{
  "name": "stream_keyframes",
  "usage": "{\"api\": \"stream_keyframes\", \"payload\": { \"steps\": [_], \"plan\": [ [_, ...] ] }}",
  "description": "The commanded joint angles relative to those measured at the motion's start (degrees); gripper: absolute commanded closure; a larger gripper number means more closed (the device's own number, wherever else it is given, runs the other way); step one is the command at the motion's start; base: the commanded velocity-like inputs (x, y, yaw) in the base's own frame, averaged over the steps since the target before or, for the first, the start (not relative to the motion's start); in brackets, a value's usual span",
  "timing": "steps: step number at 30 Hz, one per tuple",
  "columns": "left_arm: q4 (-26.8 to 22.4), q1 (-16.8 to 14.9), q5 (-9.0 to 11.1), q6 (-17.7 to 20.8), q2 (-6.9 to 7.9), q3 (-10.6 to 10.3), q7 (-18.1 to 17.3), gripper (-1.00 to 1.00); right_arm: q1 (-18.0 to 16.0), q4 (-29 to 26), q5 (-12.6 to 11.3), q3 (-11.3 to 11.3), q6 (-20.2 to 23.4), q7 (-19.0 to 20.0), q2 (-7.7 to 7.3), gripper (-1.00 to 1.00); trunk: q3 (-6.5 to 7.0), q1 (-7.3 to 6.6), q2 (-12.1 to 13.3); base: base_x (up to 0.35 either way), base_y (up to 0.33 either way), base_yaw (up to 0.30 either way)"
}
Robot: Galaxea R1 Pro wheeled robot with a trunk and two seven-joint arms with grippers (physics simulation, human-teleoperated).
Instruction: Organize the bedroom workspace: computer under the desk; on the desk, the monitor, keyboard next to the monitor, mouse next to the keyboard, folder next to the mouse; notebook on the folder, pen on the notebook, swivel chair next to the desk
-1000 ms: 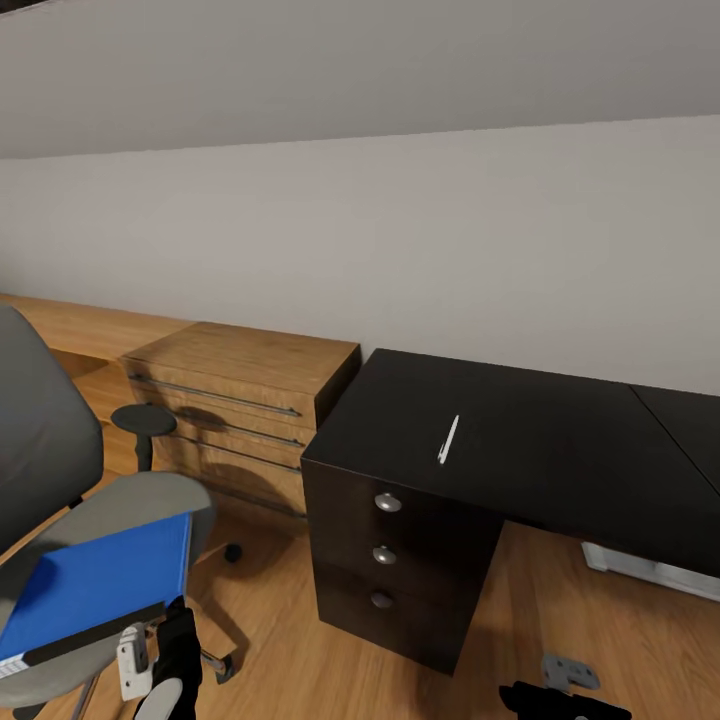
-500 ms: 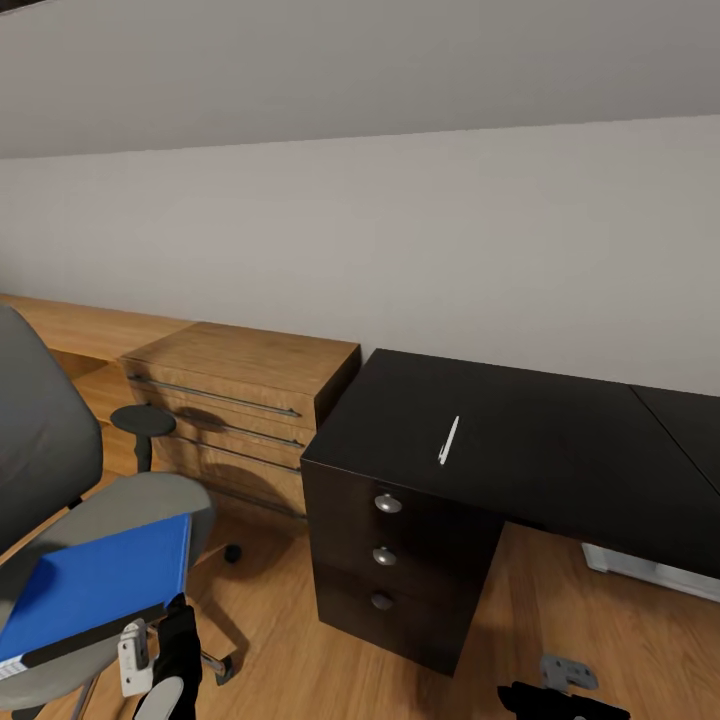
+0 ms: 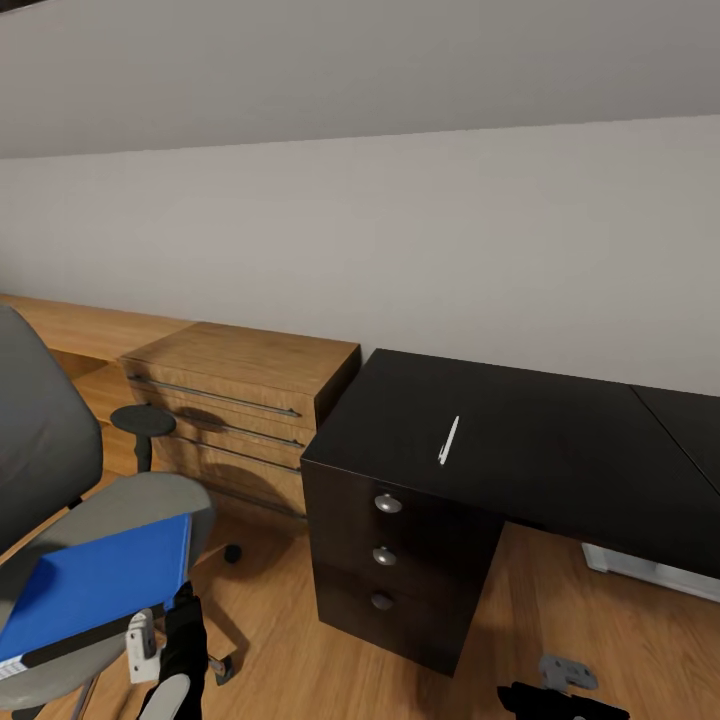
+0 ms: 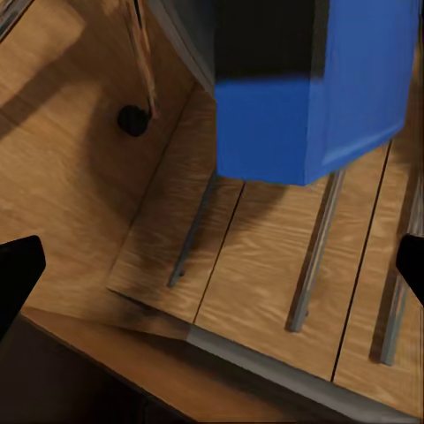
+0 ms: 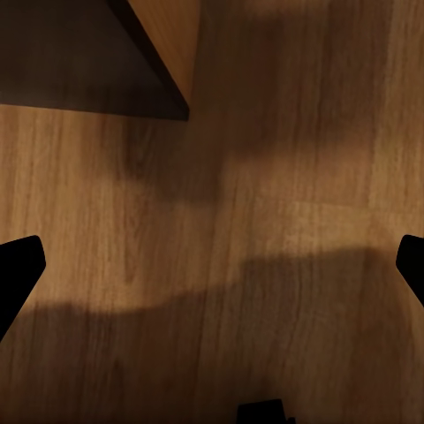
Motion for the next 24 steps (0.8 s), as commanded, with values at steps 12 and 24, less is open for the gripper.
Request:
{"api": "stream_keyframes", "payload": {
  "steps": [12,24],
  "plan": [
    [0.2,-0.1,0.7,-0.3,0.09,-0.3,-1.3,-1.00,0.0,-0.1,-0.6,0.2,0.0,-0.6,-0.07,-1.00,-0.06,-0.01,0.0,0.013,0.000,0.000],
    [0.1,0.0,0.9,-0.3,0.10,0.1,-1.5,-1.00,0.0,-0.1,-0.6,0.2,0.0,-0.6,-0.07,-1.00,-0.06,-0.01,0.0,0.036,0.000,0.000]
  ]
}}
